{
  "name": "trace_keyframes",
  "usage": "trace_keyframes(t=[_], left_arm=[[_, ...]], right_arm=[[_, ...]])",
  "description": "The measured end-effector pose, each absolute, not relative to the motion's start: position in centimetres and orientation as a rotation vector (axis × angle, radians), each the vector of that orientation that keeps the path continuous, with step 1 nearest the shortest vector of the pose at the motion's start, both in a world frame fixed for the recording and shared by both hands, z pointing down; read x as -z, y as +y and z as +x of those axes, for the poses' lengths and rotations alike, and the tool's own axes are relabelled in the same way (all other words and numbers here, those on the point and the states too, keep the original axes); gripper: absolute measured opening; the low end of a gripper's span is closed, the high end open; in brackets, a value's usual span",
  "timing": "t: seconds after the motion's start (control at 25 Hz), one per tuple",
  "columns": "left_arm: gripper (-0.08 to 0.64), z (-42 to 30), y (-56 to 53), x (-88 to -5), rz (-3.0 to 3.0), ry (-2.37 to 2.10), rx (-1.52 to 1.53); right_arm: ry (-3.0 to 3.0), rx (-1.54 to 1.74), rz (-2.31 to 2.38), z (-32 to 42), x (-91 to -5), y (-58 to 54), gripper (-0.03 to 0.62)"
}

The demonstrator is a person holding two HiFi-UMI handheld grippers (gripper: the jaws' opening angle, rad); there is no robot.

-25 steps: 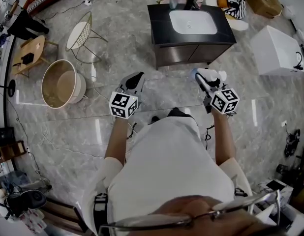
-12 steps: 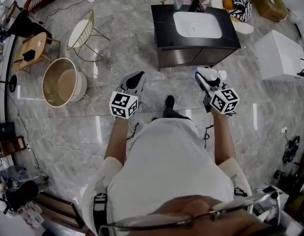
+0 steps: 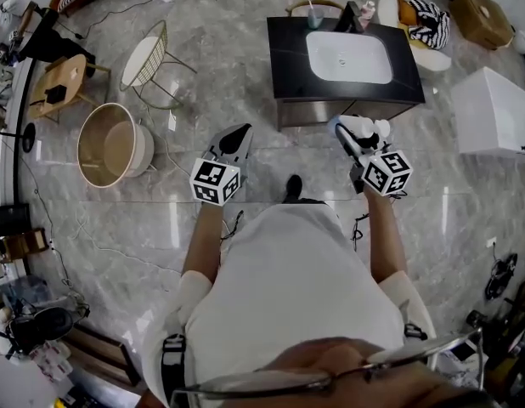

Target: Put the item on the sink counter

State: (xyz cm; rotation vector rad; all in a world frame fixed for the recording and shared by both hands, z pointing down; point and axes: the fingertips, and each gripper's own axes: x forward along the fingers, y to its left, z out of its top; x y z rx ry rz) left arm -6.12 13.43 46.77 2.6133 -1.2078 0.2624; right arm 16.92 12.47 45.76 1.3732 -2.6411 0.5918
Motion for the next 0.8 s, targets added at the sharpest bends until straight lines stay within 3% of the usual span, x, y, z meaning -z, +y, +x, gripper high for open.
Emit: trace_keyframes(t=[0.8], left_arm=[[0.005,-0.1,3.9,-47.3,2.539,-1.294,-0.291]], right_arm=[[-2.68,-0.611,1.193,20.3,-48.3,1.1,0.252]])
